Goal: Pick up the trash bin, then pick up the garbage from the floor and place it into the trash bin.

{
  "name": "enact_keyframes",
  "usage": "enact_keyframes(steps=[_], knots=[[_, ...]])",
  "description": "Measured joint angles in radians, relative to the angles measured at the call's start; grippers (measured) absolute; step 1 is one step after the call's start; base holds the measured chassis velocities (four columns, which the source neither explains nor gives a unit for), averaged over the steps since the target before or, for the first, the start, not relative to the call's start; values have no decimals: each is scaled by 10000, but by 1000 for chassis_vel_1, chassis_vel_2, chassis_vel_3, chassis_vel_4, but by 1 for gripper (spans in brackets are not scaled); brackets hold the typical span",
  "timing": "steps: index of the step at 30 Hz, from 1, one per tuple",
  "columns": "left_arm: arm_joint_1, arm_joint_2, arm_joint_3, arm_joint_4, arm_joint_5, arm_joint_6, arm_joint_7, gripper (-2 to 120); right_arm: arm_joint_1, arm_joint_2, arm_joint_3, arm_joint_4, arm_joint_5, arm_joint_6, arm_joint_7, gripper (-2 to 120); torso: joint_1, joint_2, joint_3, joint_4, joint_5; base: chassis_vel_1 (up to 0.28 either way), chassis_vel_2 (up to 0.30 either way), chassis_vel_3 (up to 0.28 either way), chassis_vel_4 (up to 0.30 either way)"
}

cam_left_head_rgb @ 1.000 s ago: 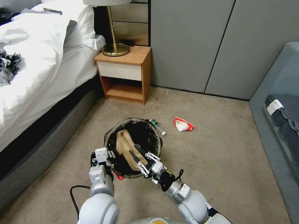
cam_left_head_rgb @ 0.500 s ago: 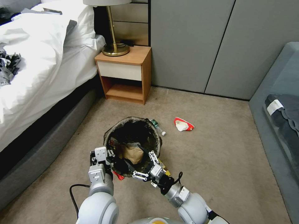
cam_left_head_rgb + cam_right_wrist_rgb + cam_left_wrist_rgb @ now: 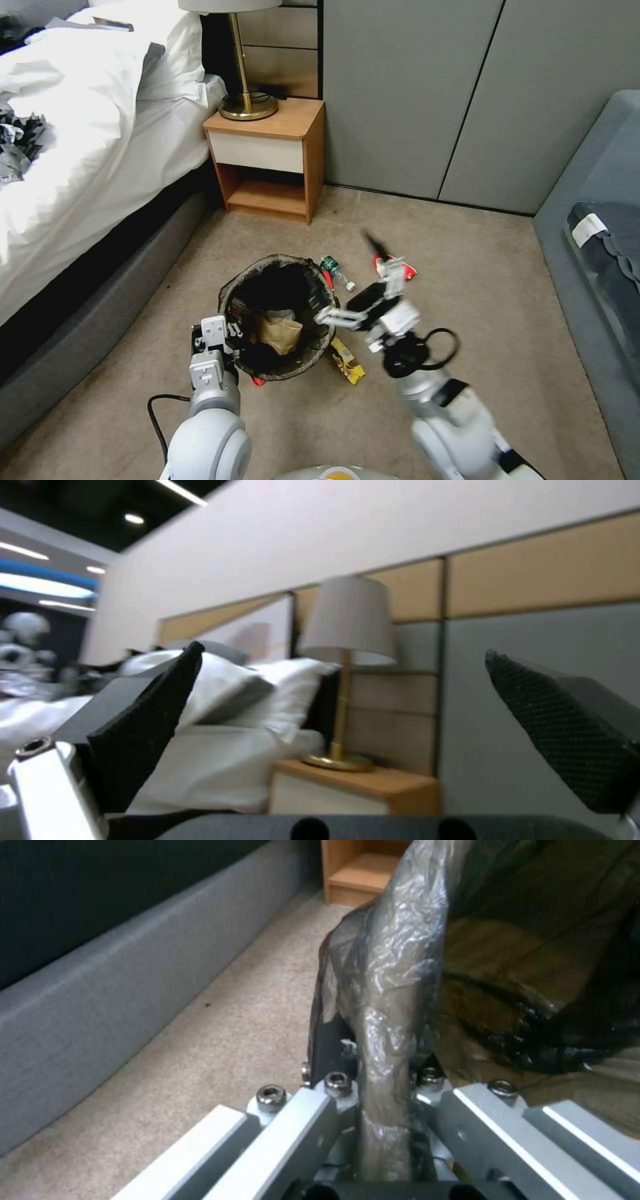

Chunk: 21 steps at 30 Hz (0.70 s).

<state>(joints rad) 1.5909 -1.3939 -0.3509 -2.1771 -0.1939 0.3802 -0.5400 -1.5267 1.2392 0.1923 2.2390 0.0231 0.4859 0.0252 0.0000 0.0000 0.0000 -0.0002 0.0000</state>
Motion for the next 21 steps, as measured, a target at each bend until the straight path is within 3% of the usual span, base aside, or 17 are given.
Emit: enact_keyframes(steps=[9, 21], knots=[[-68, -32, -279, -153, -245, -5, -41, 0, -1530, 591, 1377, -327, -427, -72, 1265, 100, 0, 0, 0, 1, 0, 0, 0, 0, 0], [12, -32, -505, -511, -384, 41, -69, 0, -1355, 509, 1829, -1594, -92, -88, 1182, 100, 0, 0, 0, 2, 1, 0, 0, 0, 0]])
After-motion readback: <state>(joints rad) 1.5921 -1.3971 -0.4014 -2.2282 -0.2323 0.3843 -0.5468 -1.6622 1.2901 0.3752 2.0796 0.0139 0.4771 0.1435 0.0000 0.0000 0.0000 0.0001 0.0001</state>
